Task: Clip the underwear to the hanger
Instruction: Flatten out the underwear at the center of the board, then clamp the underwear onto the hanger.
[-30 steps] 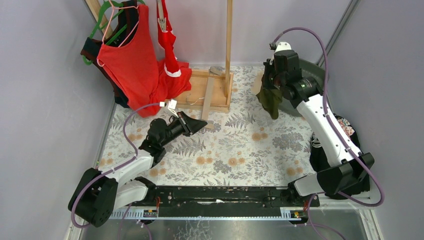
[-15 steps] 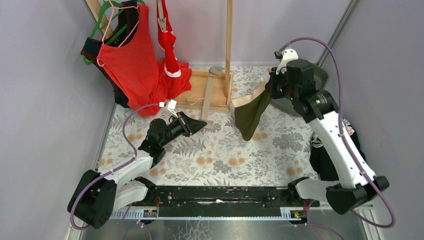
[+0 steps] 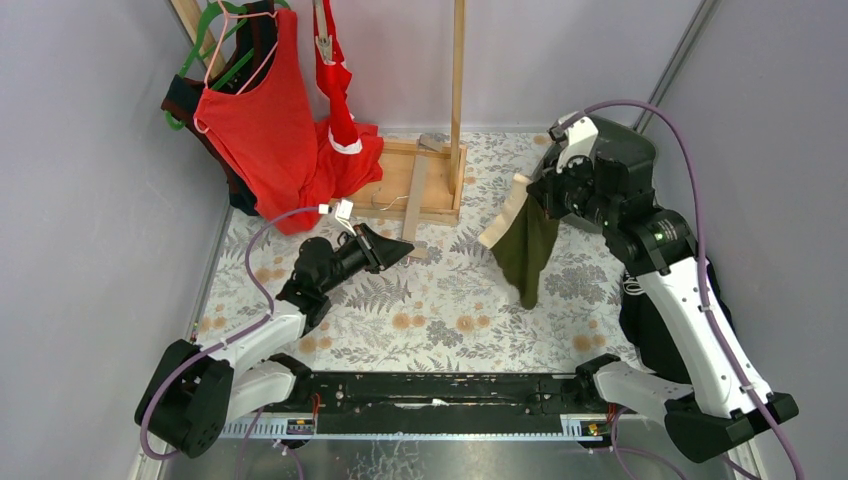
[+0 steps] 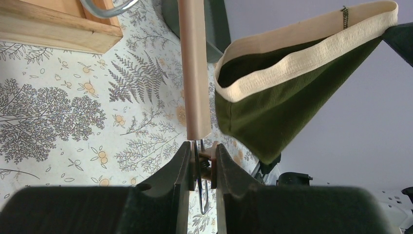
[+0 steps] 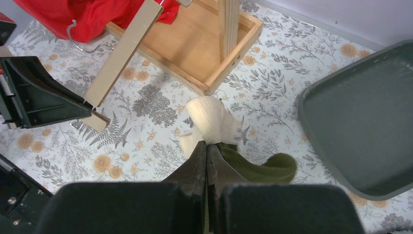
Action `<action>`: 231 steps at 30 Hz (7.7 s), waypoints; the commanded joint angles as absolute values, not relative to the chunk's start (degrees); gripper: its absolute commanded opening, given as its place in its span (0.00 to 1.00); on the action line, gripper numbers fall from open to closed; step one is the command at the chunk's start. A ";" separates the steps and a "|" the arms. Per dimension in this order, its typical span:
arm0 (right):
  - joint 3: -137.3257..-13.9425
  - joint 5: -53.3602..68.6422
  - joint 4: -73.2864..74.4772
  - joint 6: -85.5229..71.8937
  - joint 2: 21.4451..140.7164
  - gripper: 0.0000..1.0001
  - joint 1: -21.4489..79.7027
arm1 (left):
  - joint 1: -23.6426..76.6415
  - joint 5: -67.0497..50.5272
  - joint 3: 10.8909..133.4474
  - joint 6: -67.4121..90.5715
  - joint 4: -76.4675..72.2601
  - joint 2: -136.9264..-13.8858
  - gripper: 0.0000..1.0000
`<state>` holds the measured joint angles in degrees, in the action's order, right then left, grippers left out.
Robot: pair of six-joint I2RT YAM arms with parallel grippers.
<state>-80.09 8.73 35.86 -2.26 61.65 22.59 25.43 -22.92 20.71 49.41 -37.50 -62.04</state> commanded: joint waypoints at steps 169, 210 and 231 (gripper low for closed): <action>-39.90 -10.89 -28.84 38.78 81.36 0.00 54.19 | 28.12 -17.84 56.07 66.63 9.38 -80.59 0.00; -40.98 -14.05 -28.04 38.93 80.89 0.00 54.96 | 27.97 -17.53 56.55 65.56 11.57 -80.74 0.00; -40.78 -14.28 -28.80 38.62 81.87 0.00 54.95 | 27.07 -17.90 55.29 65.41 11.22 -79.43 0.00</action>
